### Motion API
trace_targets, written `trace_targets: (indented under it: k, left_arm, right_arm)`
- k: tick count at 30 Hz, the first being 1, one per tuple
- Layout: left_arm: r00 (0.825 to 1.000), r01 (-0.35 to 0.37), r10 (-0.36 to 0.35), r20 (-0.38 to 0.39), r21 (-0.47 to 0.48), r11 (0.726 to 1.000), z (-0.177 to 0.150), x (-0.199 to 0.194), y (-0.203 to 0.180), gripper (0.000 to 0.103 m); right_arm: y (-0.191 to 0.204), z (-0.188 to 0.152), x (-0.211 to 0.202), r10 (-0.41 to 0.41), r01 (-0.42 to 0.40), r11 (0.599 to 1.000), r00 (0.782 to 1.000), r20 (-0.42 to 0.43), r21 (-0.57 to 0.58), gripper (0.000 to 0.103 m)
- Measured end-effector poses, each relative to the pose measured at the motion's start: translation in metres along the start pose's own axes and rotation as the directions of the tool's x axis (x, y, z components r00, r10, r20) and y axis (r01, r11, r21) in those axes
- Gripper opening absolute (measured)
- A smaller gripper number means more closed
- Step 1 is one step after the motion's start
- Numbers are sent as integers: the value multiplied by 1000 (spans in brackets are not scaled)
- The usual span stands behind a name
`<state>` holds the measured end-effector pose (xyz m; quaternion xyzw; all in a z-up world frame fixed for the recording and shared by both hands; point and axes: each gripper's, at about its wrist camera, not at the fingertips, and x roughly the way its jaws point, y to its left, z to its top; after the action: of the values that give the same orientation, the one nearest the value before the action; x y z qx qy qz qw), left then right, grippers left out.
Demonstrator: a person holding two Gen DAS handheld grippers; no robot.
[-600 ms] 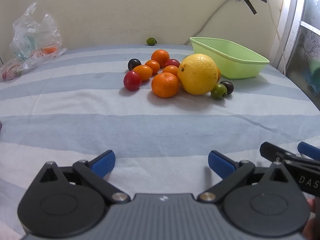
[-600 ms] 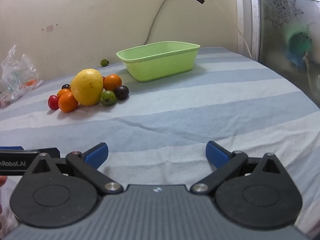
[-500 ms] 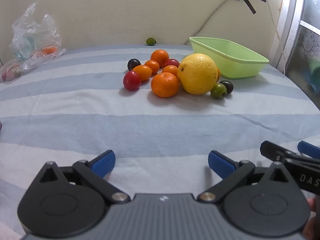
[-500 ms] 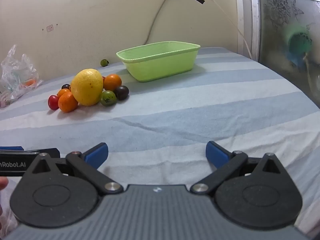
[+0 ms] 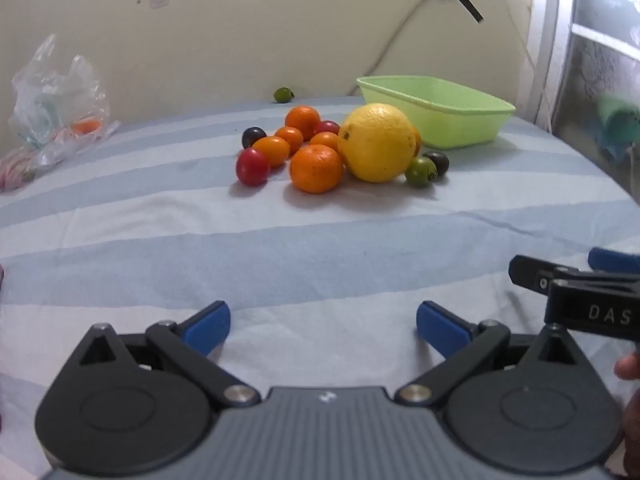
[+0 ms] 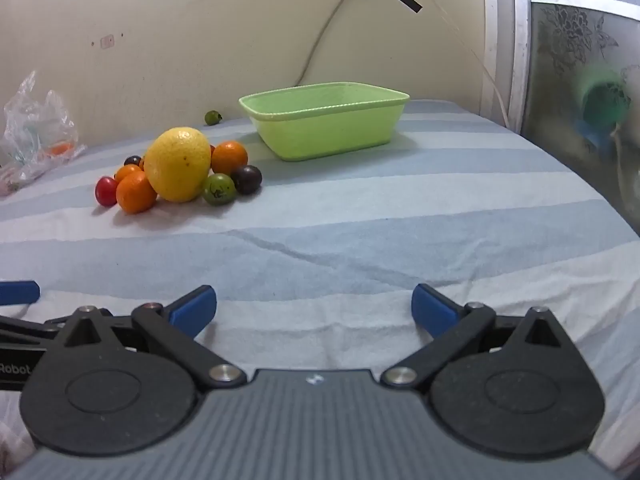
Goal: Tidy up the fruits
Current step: 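Move both tools toward the large yellow lemon in the fruit pile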
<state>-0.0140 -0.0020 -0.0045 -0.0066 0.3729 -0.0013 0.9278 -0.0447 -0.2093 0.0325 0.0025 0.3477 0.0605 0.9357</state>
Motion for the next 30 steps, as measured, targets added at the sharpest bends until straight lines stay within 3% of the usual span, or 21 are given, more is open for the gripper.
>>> trace_targets:
  k: [4, 8, 10, 14, 19, 22, 25, 30]
  left_arm:
    - [995, -50, 55, 82, -61, 997, 2, -11, 14, 103]
    - [981, -118, 125, 151, -56, 991, 5, -17, 23, 103]
    - [981, -118, 126, 145, -67, 991, 6, -16, 29, 103]
    - [986, -87, 105, 132, -135, 987, 6, -15, 45, 97]
    - [987, -73, 99, 126, -197, 978, 0, -16, 57, 89]
    - [988, -60, 88, 126, -208, 976, -3, -17, 60, 87]
    - [989, -48, 76, 127, -212, 976, -6, -17, 61, 86]
    - [991, -17, 45, 123, -219, 976, -8, -13, 62, 86]
  right_arm:
    - [0, 1, -3, -11, 10, 1000, 1000, 22, 6, 103]
    - [4, 3, -8, -5, 6, 1000, 998, 60, -24, 102]
    - [10, 6, -9, 10, -5, 998, 997, 79, -67, 95]
    - [32, 21, -8, 69, -33, 971, 987, 144, -238, 69]
    - [60, 52, 7, 176, -85, 911, 965, 193, -404, 68]
    - [71, 68, 26, 211, -118, 888, 963, 167, -444, 68]
    - [73, 79, 48, 257, -197, 890, 962, 94, -412, 68]
    - [82, 87, 68, 269, -240, 894, 963, 25, -378, 65]
